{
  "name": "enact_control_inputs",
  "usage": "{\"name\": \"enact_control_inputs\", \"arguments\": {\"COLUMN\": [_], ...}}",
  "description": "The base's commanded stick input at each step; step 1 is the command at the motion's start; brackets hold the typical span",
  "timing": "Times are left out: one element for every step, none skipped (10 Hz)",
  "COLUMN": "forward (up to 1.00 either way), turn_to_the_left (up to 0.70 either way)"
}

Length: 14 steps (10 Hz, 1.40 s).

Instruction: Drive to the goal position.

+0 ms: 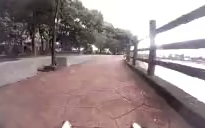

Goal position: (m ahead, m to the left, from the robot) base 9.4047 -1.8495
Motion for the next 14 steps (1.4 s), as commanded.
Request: {"name": "enact_control_inputs", "arguments": {"forward": [0.70, 0.70, 0.70, 0.70, 0.70, 0.70, 0.70, 0.70, 0.70, 0.70, 0.70, 0.70, 0.70, 0.70], "turn_to_the_left": [0.00, 0.00, 0.00, 0.00, 0.00, 0.00, 0.00, 0.00, 0.00, 0.00, 0.00, 0.00, 0.00, 0.00]}}
